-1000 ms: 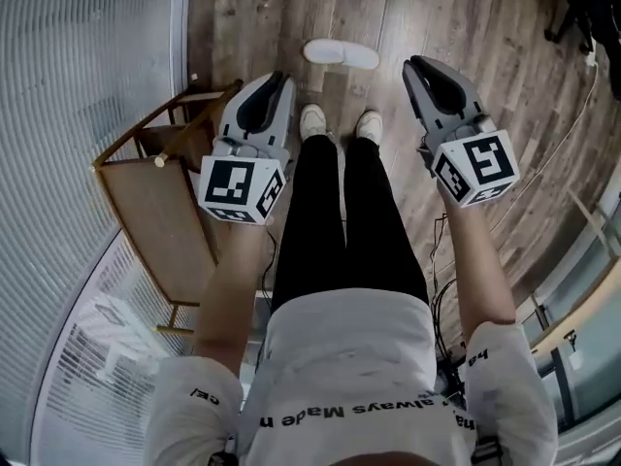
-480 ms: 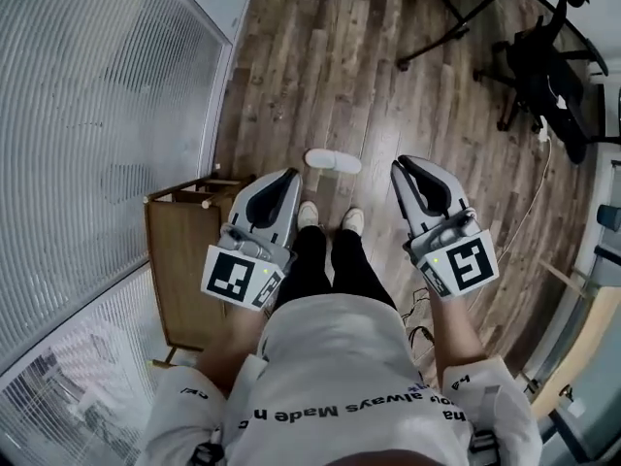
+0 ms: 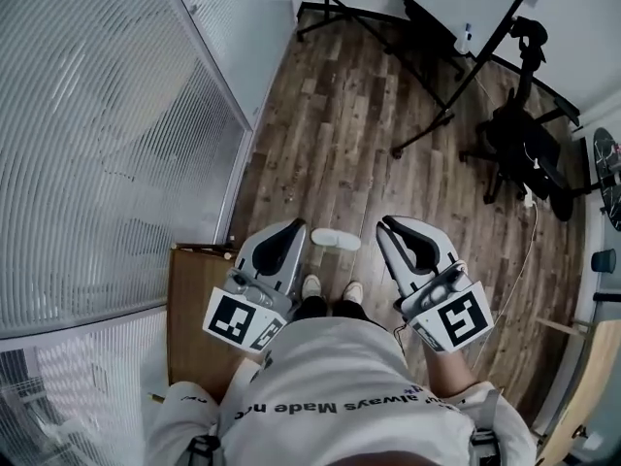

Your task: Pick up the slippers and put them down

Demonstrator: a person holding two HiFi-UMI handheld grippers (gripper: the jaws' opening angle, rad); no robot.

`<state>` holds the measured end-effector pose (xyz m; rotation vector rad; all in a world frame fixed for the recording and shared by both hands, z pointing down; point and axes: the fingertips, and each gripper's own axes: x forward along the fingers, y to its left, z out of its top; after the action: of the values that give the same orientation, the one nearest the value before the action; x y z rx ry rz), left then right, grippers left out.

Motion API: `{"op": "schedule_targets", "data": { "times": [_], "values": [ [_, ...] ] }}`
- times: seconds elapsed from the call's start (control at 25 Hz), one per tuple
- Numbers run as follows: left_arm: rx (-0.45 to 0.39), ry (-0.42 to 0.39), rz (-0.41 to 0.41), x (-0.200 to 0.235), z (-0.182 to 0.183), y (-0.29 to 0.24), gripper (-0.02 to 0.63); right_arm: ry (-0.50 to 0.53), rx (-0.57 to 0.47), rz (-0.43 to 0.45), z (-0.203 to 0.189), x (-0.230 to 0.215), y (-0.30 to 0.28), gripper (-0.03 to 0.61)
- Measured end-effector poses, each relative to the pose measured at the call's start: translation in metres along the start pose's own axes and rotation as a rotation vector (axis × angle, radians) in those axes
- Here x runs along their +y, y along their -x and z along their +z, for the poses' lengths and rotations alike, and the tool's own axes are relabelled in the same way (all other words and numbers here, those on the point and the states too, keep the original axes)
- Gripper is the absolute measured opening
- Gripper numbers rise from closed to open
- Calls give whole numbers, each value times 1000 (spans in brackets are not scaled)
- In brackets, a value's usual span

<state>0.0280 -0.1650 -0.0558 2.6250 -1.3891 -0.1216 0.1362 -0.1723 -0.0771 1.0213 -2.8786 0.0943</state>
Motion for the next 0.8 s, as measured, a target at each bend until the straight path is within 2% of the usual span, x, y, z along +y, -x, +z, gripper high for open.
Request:
{"op": "schedule_targets", "data": {
  "times": [0.28, 0.44, 0.8],
  "values": [
    [-29, -44, -46, -32, 43, 9, 14, 8, -20, 48, 34, 25, 10, 31],
    [-26, -54, -47, -36, 51, 7, 14, 21, -28, 70, 41, 32, 9, 19],
    [-57, -81, -61, -41, 68, 8, 14, 47, -51, 54, 56, 34, 4, 18]
  ]
}}
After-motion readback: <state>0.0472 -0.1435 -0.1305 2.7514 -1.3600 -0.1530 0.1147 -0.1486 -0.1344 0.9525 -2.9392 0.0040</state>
